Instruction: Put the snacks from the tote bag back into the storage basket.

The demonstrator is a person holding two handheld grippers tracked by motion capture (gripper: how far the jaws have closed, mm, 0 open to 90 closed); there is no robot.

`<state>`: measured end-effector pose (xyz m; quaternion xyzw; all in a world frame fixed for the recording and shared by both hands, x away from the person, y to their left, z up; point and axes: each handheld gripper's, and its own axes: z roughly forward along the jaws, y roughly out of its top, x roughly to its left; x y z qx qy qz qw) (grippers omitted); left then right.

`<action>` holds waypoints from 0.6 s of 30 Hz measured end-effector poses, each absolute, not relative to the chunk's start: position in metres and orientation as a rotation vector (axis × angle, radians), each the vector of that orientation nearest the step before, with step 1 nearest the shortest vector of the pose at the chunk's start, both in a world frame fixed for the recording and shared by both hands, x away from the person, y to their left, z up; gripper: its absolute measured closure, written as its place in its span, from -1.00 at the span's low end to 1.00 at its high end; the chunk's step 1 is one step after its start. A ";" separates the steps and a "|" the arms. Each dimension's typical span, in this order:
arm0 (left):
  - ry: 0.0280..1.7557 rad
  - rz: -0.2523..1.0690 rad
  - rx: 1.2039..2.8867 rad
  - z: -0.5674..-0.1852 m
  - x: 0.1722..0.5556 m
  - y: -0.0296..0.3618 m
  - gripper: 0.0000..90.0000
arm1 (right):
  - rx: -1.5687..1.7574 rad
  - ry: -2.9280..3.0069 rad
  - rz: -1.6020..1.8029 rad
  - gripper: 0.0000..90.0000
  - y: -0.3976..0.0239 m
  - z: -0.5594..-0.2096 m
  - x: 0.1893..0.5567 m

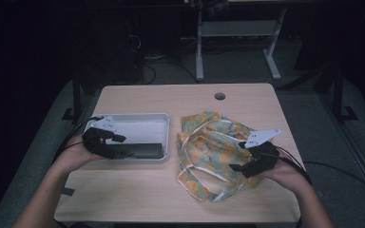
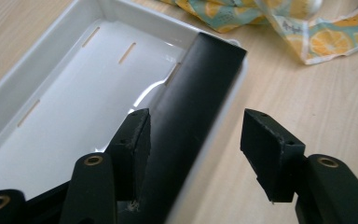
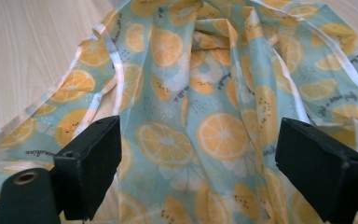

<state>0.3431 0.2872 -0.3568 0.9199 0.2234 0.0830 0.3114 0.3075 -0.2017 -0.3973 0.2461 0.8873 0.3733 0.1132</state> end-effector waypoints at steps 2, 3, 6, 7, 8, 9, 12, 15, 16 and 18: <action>0.603 0.229 2.424 -0.358 0.332 0.287 -0.09 | 0.727 2.590 1.092 -0.68 -0.203 -0.397 0.305; 0.600 0.240 2.425 -0.359 0.327 0.287 -0.11 | 0.735 2.585 1.100 -0.68 -0.204 -0.397 0.304; 0.610 0.248 2.418 -0.362 0.315 0.286 -0.16 | 0.729 2.581 1.088 -0.68 -0.206 -0.399 0.301; 0.613 0.262 2.415 -0.364 0.309 0.286 -0.18 | 0.729 2.582 1.085 -0.69 -0.207 -0.399 0.299; 0.613 0.267 2.415 -0.365 0.305 0.286 -0.18 | 0.729 2.580 1.083 -0.69 -0.207 -0.400 0.298; 0.619 0.269 2.411 -0.367 0.301 0.286 -0.20 | 0.725 2.580 1.083 -0.69 -0.208 -0.401 0.297; 0.615 0.286 2.404 -0.371 0.289 0.284 -0.22 | 0.736 2.571 1.088 -0.69 -0.210 -0.402 0.292; 0.626 0.293 2.401 -0.378 0.278 0.283 -0.24 | 0.753 2.563 1.102 -0.69 -0.214 -0.404 0.286; 0.628 0.294 2.398 -0.380 0.275 0.282 -0.24 | 0.755 2.551 1.103 -0.68 -0.216 -0.404 0.283; 0.632 0.288 2.390 -0.385 0.270 0.281 -0.24 | 0.779 2.531 1.111 -0.69 -0.219 -0.405 0.278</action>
